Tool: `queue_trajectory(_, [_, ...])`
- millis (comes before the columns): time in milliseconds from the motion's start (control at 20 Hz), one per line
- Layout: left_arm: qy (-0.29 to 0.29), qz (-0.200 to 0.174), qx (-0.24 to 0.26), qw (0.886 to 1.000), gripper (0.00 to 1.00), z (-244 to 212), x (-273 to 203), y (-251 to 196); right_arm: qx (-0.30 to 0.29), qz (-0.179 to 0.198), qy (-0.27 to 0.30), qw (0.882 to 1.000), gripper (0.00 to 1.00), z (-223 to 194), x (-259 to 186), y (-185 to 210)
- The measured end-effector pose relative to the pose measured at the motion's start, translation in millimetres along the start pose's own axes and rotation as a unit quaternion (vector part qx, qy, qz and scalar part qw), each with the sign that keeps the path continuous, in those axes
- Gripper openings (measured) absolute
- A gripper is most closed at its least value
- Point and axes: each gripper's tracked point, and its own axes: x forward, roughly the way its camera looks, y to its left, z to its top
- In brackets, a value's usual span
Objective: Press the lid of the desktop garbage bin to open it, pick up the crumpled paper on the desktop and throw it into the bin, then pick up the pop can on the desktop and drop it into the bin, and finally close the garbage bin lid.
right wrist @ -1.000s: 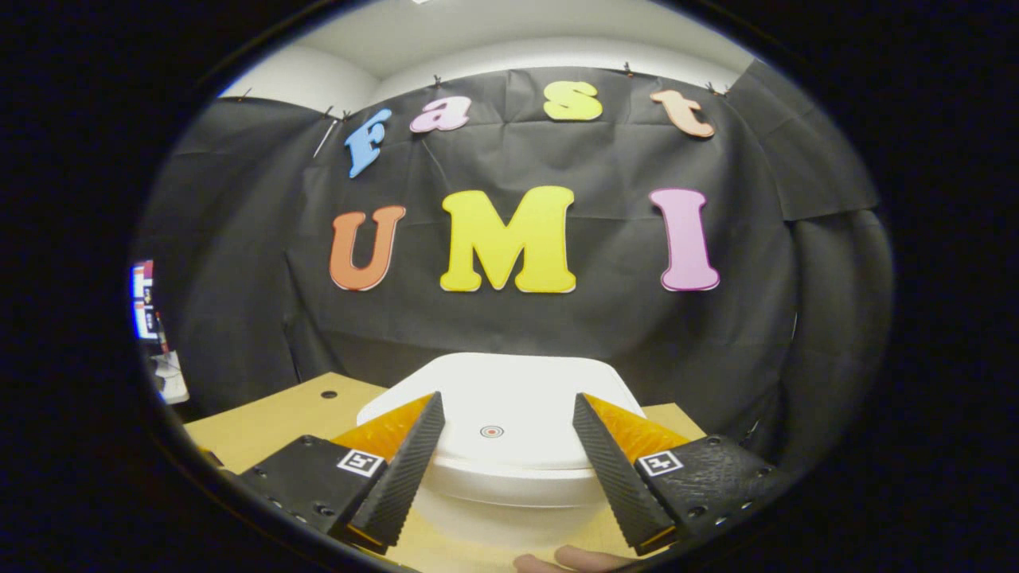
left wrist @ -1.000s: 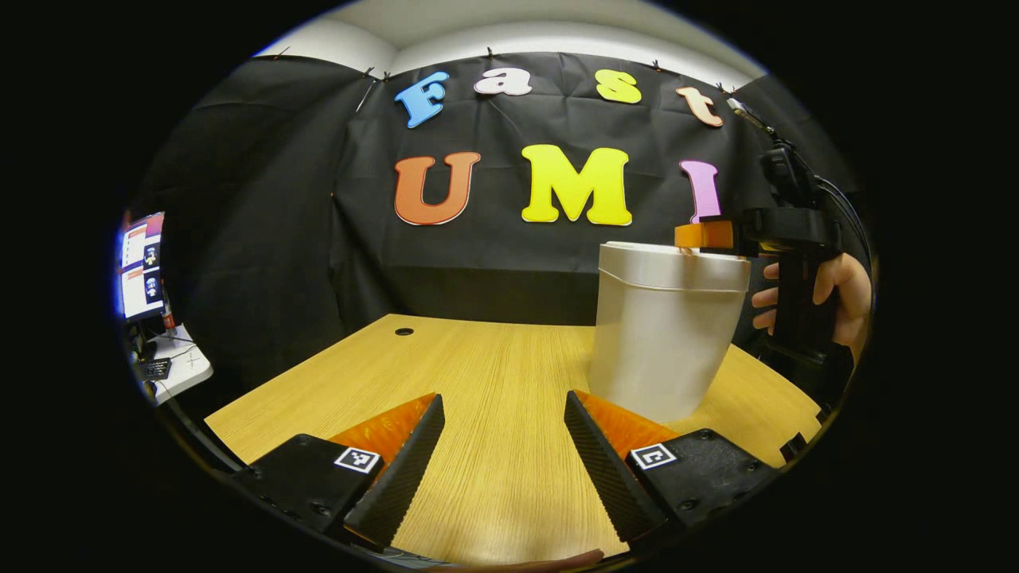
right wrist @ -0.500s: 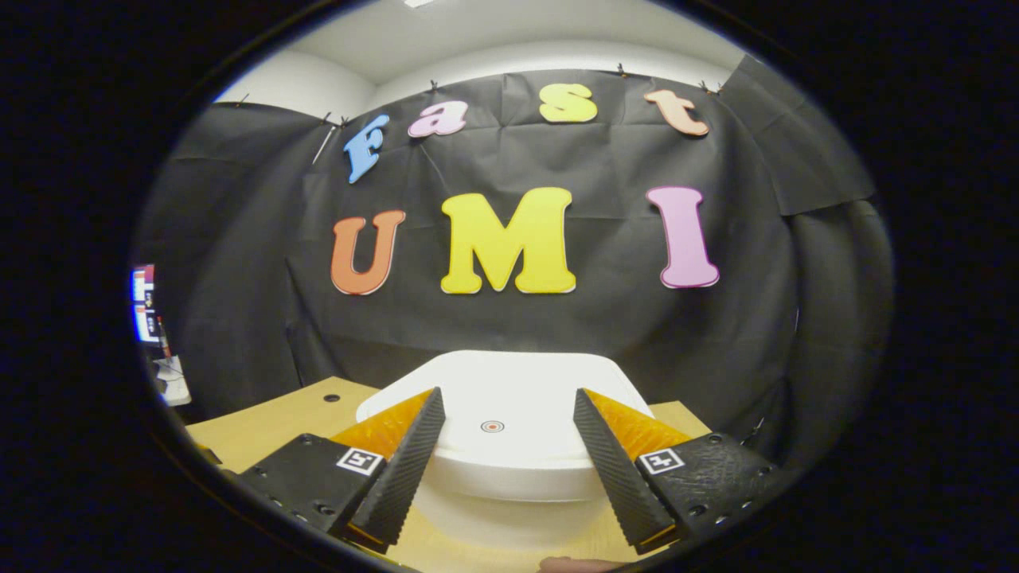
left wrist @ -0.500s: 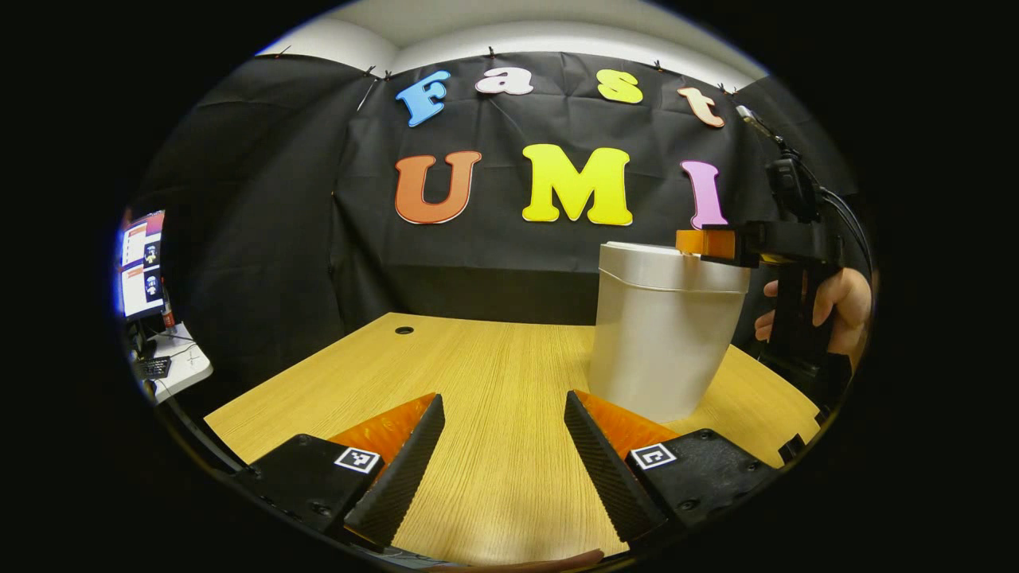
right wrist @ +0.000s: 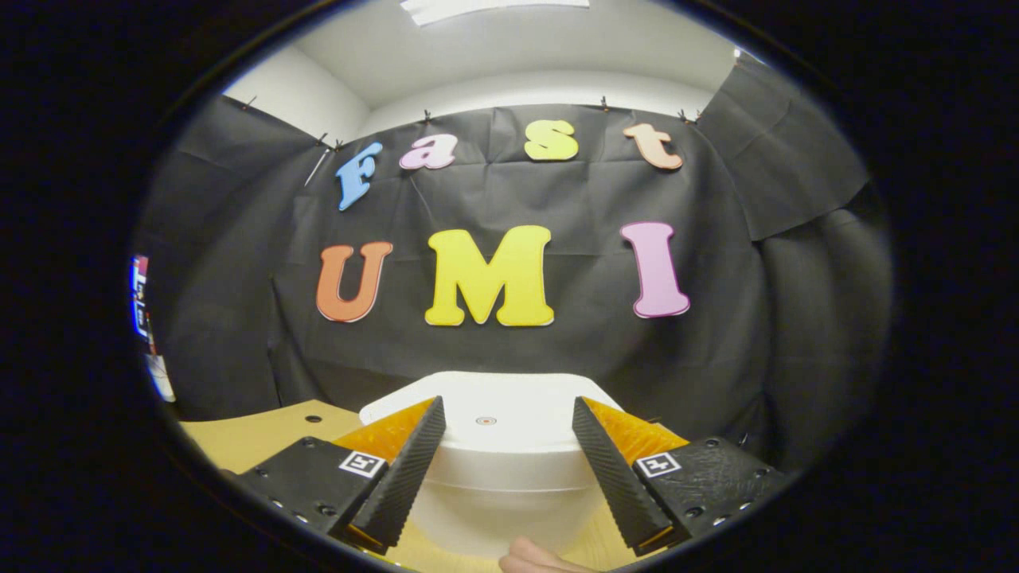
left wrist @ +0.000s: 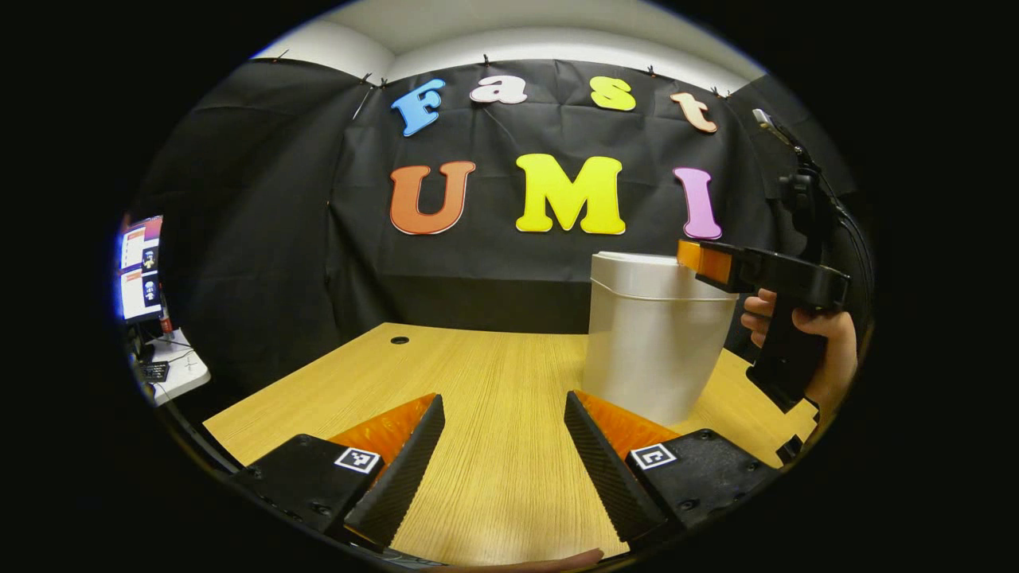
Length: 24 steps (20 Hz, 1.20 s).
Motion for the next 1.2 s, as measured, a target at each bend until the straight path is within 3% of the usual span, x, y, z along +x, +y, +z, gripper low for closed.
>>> queue_trajectory(350, [-0.011, -0.008, 0.003, 1.000, 0.98, 6.9, 4.1, -6.2, -0.022, 0.015, 0.025, 0.999, 0.96, -16.0, -60.8, -12.2])
queue_trajectory(750, [-0.041, -0.024, 0.010, 0.999, 0.98, 20.9, -4.1, -17.9, -0.028, -0.024, 0.078, 0.996, 0.95, -60.0, -124.2, -69.9])
queue_trajectory(900, [-0.044, -0.025, 0.006, 0.999, 0.98, 21.1, -5.1, -22.9, -0.054, -0.047, 0.063, 0.995, 0.95, -54.6, -142.2, -92.1])
queue_trajectory(1200, [-0.042, -0.028, 0.007, 0.999, 0.98, 20.1, -5.9, -28.4, -0.086, -0.047, 0.050, 0.994, 0.97, -52.1, -165.0, -96.5])
